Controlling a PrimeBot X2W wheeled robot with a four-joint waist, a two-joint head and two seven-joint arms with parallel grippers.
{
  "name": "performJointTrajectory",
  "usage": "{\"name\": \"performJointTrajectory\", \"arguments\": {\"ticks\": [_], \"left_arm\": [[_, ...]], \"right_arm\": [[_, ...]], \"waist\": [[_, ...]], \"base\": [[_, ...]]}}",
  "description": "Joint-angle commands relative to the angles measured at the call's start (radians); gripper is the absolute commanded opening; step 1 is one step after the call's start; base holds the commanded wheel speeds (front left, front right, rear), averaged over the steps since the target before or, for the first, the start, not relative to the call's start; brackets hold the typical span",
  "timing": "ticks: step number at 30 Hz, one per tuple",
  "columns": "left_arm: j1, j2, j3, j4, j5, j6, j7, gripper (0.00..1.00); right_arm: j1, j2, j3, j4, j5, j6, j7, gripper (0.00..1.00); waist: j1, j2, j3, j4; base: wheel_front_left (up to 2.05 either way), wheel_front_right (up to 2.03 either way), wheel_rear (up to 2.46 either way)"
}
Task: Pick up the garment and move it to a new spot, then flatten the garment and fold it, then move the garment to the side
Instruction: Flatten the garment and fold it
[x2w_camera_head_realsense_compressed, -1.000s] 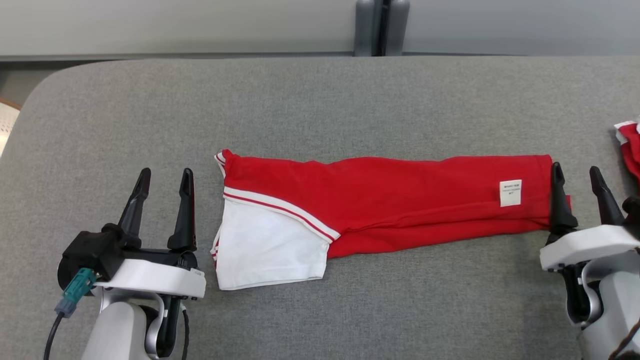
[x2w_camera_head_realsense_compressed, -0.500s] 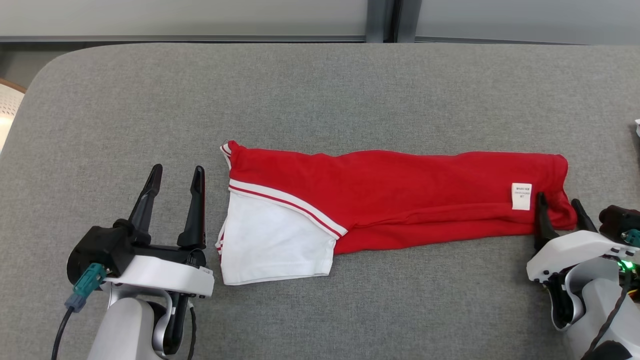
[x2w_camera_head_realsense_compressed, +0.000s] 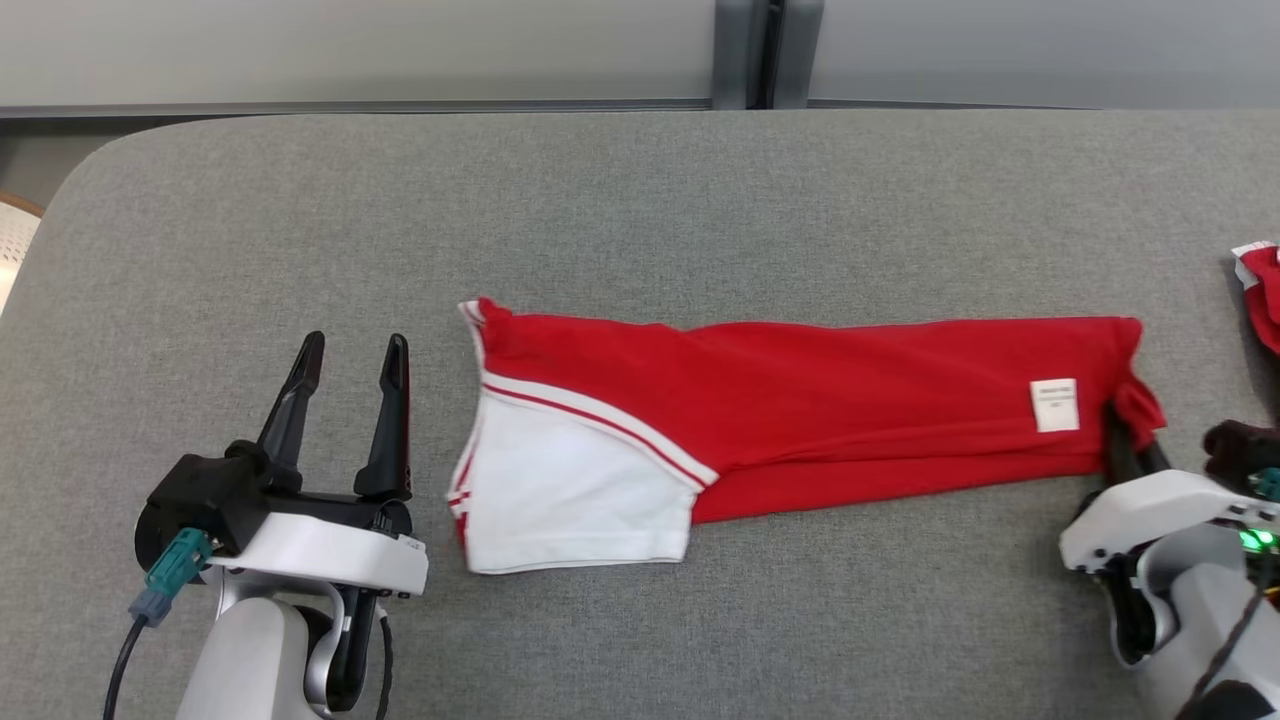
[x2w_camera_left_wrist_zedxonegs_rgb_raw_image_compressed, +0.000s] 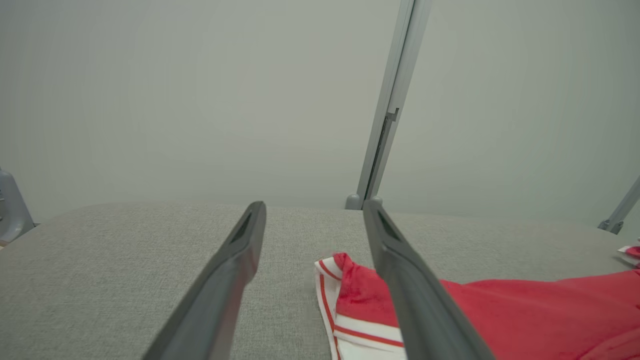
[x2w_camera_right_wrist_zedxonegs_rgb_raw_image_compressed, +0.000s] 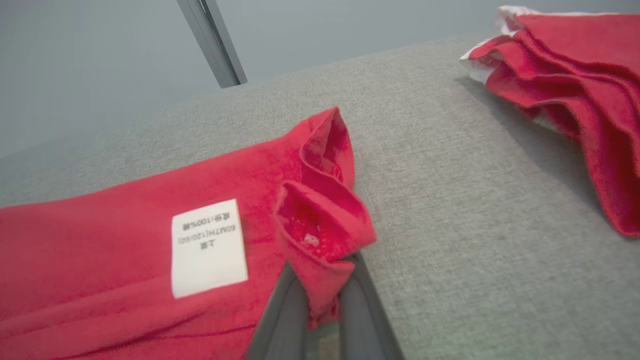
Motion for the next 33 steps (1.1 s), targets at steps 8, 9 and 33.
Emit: {"name": "performJointTrajectory", "arguments": {"ticks": [8,9,33], "left_arm": [[0.008,0.003,0.004,0.006,-0.003,-0.001,0.0,1.0],[0.008,0.003,0.006,0.006,-0.005,-0.001,0.0,1.0],[0.043,0.003,0.008,0.022,-0.041,-0.002,0.0,1.0]], "right_arm": [[0.013,-0.096,-0.149,0.005,-0.046,-0.003,-0.028,0.0],[0.014,-0.096,-0.165,-0.009,-0.057,-0.003,-0.027,0.0],[0.095,0.093,0.171,-0.509,-0.002,-0.002,0.059,0.0]], "waist": [[0.0,0.0,-0.014,-0.008],[0.0,0.0,-0.015,-0.01],[0.0,0.0,-0.091,0.025]], "base": [[0.0,0.0,0.0],[0.0,0.0,0.0],[0.0,0.0,0.0]]}}
